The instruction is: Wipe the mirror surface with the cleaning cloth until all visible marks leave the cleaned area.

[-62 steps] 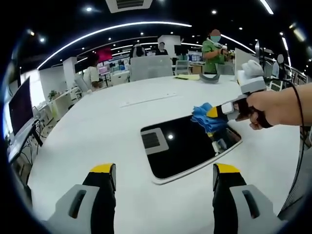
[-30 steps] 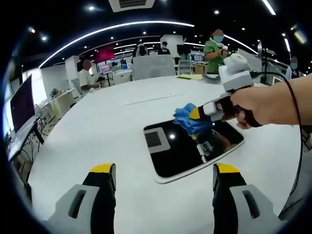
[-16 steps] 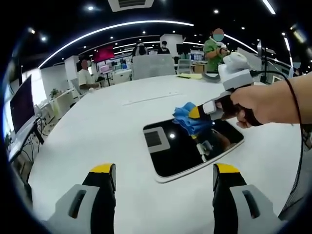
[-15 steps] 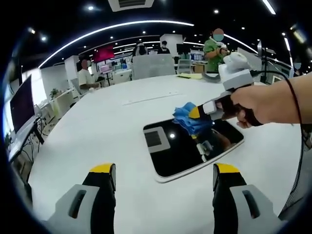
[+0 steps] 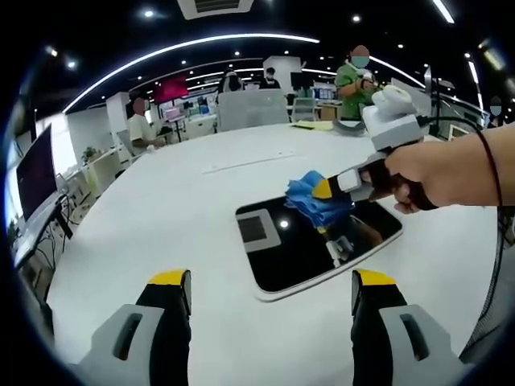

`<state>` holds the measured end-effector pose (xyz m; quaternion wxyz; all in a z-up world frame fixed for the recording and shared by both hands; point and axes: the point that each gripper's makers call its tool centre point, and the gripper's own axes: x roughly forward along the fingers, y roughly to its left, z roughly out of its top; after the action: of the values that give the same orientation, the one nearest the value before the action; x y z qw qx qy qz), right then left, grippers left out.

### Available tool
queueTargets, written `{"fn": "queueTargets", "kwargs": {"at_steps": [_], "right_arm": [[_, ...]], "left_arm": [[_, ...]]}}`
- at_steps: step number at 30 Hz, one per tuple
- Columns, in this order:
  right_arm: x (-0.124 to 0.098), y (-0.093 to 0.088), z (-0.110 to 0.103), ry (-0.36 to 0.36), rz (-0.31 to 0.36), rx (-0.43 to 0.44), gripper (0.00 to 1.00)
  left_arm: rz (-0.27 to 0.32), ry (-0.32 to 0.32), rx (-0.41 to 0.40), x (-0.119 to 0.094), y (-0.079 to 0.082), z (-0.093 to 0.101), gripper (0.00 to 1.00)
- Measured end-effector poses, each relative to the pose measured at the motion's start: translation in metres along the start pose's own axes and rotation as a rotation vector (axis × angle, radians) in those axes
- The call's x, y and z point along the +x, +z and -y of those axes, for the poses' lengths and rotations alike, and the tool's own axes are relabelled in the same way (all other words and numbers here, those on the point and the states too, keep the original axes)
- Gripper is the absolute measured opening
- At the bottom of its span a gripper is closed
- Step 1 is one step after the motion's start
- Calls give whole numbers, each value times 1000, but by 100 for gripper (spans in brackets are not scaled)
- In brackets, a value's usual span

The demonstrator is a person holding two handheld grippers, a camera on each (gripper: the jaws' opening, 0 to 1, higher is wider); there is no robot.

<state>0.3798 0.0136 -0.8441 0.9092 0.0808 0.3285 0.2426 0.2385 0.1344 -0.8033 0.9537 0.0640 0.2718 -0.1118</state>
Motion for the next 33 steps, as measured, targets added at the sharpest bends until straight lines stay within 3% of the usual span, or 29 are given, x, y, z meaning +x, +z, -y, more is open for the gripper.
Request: {"fn": "queueTargets", "kwargs": {"at_steps": [33], "right_arm": [[-39,-37,-36,74,-8,-20,1]], "left_arm": [[11,3,14,-2,4,0,82]]}}
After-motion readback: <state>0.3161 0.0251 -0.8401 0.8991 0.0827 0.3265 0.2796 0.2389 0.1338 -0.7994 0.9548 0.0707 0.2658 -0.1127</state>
